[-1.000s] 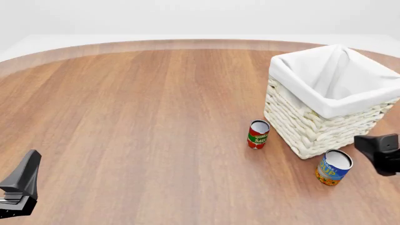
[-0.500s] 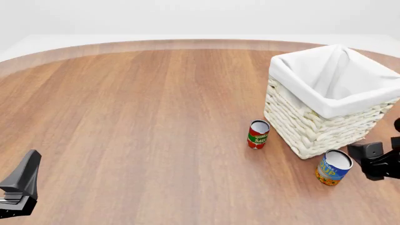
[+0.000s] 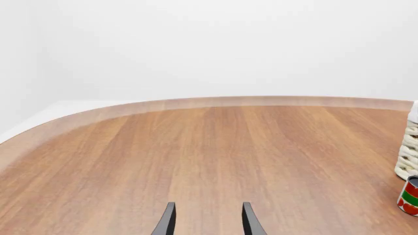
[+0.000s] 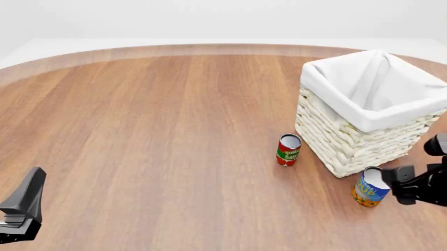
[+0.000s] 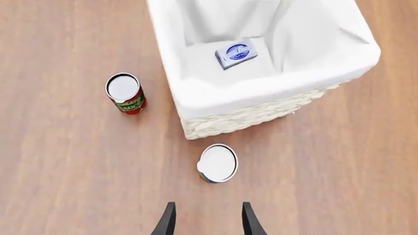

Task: Pick up the alphabet soup and the cream cheese box, and put them in the basket.

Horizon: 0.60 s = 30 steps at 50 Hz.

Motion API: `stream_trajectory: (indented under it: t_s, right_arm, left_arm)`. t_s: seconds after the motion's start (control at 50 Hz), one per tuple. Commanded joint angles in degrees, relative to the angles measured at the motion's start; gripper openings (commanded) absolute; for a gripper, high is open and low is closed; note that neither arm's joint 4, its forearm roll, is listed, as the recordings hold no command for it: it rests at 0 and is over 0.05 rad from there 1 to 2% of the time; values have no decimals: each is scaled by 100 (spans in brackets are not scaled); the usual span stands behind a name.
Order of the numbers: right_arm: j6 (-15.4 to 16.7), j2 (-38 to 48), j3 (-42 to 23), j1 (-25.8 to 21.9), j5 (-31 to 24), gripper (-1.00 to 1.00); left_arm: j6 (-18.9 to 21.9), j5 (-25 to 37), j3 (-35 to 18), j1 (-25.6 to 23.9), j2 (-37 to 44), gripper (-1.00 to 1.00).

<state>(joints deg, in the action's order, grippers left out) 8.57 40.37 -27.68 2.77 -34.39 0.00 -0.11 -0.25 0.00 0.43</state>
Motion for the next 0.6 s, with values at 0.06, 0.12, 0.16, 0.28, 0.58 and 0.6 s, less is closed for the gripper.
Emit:
stream_trajectory:
  t_s: [0.06,0.12,0.16,0.28,0.58,0.6]
  right_arm:
    - [-79,-35,253,25,117,100]
    - [-85,-64,280,32,109,100]
    - [-61,-75,277,49,94,100]
    - [-66,-183,315,31,3,100]
    - [-49,128,501,262,324,100]
    - [-53,154,510,280,347,100]
  left_arm:
    - [0,0,0,0,0,100]
    - [0,0,0,0,0,100]
    - [0,0,0,0,0,100]
    - [0,0,0,0,0,100]
    - [0,0,0,0,0,100]
    - [0,0,0,0,0,100]
